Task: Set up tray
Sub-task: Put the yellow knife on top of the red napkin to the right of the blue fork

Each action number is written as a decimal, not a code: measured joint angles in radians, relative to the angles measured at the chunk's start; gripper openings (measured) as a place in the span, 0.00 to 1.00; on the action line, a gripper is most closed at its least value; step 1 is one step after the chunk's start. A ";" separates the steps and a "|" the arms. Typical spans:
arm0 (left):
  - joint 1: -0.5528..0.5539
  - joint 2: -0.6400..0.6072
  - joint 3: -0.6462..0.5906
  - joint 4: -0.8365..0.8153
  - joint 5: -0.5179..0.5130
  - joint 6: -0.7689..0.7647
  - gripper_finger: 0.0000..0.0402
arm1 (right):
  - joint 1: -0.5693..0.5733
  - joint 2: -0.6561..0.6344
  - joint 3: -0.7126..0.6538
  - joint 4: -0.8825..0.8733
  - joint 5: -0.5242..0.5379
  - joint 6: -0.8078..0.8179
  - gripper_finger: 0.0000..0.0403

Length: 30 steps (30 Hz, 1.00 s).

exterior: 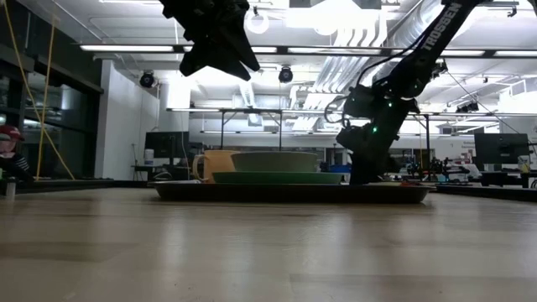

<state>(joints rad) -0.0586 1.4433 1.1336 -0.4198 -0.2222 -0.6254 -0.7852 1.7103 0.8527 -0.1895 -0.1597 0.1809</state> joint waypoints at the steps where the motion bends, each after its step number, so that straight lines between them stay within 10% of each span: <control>1: 0.000 0.000 0.000 -0.001 0.000 0.000 0.36 | 0.001 0.004 0.001 0.001 0.002 0.001 0.13; 30: 0.000 0.000 0.000 0.001 0.000 0.000 0.36 | 0.001 0.004 0.039 -0.032 0.008 -0.014 0.00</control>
<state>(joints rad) -0.0586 1.4433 1.1336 -0.4191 -0.2222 -0.6258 -0.7845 1.7142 0.8921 -0.2217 -0.1520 0.1673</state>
